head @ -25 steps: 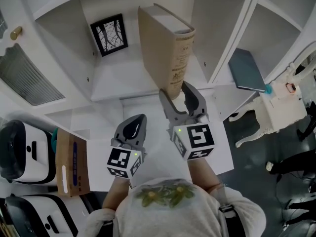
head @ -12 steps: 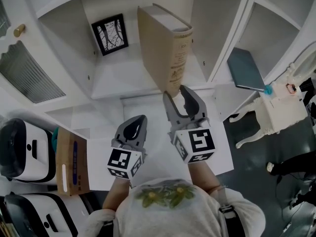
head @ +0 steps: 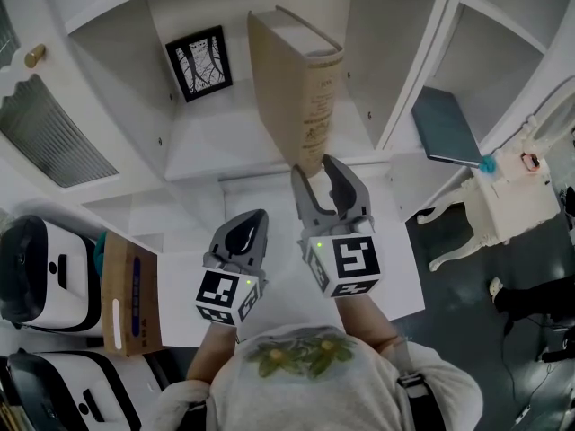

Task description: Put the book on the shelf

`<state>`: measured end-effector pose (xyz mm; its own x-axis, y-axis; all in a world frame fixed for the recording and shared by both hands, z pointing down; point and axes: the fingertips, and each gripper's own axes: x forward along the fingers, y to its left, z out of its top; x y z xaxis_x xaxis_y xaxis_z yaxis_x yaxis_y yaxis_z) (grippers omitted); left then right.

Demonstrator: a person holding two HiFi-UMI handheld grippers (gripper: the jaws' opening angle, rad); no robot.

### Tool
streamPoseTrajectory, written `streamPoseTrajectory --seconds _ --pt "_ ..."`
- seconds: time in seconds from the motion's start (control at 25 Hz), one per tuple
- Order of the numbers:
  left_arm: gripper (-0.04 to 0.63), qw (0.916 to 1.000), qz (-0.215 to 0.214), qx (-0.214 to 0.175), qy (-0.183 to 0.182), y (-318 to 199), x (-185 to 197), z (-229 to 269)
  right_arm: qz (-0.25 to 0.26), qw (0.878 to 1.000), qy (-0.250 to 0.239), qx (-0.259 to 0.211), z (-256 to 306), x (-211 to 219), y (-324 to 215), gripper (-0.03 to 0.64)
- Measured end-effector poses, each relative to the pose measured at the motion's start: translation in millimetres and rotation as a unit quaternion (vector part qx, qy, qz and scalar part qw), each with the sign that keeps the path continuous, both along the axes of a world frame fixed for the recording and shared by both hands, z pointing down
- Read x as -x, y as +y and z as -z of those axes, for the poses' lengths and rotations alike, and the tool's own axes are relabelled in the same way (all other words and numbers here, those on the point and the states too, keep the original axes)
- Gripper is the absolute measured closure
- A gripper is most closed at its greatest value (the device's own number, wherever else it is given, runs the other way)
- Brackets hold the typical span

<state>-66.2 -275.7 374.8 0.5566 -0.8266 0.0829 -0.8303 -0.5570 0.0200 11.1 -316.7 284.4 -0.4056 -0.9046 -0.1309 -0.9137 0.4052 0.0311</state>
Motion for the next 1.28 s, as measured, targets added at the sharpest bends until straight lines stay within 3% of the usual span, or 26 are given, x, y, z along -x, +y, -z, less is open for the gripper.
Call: streamPoseTrajectory --seconds 1.28 --pt "0.568 1.0000 0.002 -0.005 -0.002 5 0 1 -0.010 1.000 0.018 0.012 -2 28 -38 0.409"
